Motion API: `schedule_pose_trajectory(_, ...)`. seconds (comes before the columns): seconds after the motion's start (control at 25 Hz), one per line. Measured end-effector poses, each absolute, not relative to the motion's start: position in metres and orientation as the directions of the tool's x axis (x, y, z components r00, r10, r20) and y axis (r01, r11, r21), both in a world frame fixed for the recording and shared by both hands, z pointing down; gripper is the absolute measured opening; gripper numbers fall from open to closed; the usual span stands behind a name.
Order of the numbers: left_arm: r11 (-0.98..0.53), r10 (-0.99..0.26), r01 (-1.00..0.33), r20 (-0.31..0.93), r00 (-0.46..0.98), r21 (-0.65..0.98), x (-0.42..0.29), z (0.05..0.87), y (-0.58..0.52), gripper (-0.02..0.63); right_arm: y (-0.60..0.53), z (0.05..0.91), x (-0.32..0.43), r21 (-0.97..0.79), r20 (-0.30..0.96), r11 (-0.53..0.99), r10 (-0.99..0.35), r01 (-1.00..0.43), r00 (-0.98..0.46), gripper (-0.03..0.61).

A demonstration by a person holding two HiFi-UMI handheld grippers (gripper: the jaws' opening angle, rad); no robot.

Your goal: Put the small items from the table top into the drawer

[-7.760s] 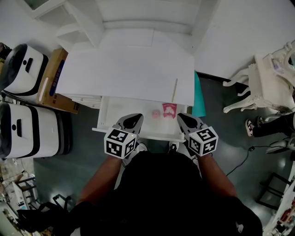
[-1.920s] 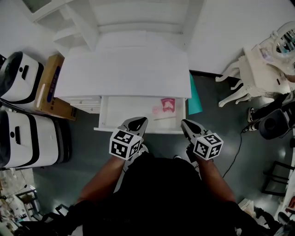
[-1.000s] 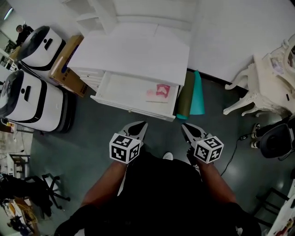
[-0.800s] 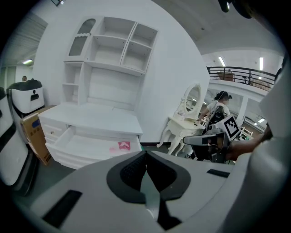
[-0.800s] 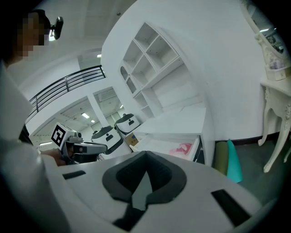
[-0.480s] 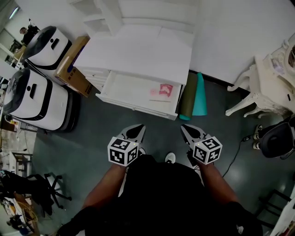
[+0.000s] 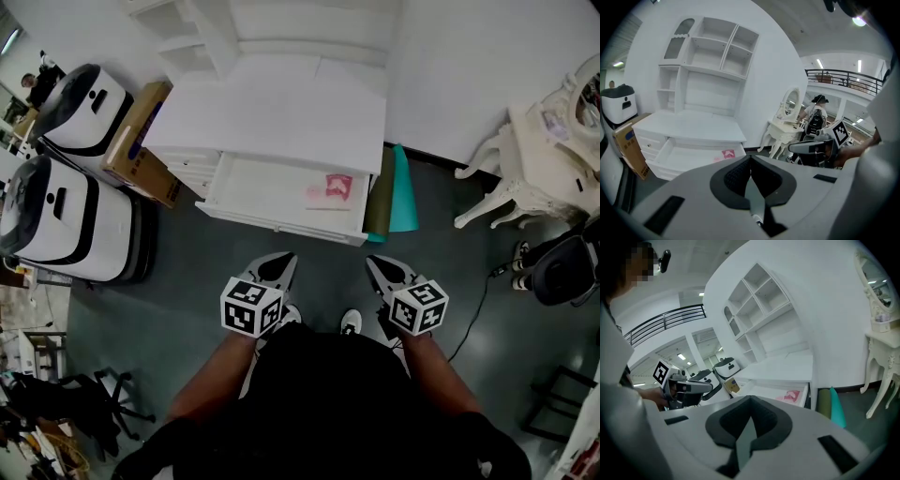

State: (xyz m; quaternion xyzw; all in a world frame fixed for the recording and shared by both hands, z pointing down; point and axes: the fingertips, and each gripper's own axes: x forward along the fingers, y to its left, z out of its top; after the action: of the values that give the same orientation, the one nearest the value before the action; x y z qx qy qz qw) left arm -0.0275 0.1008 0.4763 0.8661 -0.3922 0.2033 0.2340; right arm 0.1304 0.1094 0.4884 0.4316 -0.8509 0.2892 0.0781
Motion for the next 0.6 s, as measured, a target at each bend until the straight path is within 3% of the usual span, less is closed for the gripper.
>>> schedule_pose_trajectory(0.6,-0.623,-0.545,-0.737,0.531,0.649,0.261,-0.047,0.480,0.093,0.011,0.105,0.487,0.106,-0.404,0.402,0.417,-0.718,-0.814,-0.567,0.028)
